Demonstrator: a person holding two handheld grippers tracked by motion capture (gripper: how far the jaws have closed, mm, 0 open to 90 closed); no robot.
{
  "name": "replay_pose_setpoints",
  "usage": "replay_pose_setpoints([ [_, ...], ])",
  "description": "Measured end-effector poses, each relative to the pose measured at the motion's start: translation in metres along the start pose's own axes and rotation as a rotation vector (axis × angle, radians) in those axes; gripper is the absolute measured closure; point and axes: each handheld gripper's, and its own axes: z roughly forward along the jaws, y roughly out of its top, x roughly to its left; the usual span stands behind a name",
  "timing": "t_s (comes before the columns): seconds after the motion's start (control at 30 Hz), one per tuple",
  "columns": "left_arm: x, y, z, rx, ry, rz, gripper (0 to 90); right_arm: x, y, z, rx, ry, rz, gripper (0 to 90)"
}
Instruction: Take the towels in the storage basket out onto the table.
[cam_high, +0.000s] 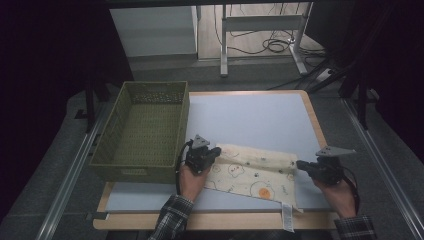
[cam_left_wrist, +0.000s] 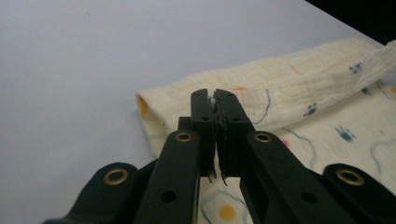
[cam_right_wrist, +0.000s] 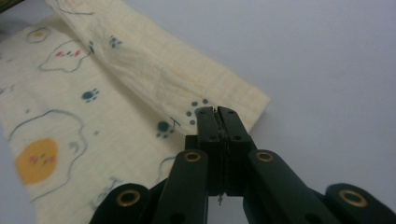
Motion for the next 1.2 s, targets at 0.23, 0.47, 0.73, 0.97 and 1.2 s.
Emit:
replay_pose_setpoints([
  [0.23,-0.016,-0.020,-0.017,0.008,0.005,0.029,86.9,0.020,-0.016,-0.017,-0.002,0.022,-0.027,88.9],
  [0.47,-0.022,-0.028,-0.034,0.003,0.037,0.058,86.6,0.032,-0.023,-0.023,0.009,0.044,-0.045,88.9],
  [0.73,-0.023,-0.041,-0.043,0.025,0.052,0.074,86.0,0.048,-0.036,-0.025,0.025,0.086,-0.046,88.8],
  [0.97,-0.023,-0.051,-0.052,0.035,0.040,0.068,84.6,0.056,-0.049,-0.022,0.047,0.121,-0.039,88.7],
  [1.2,-0.023,-0.058,-0.067,0.040,0.046,0.062,64.8,0.055,-0.053,-0.027,0.038,0.137,-0.033,79.2],
])
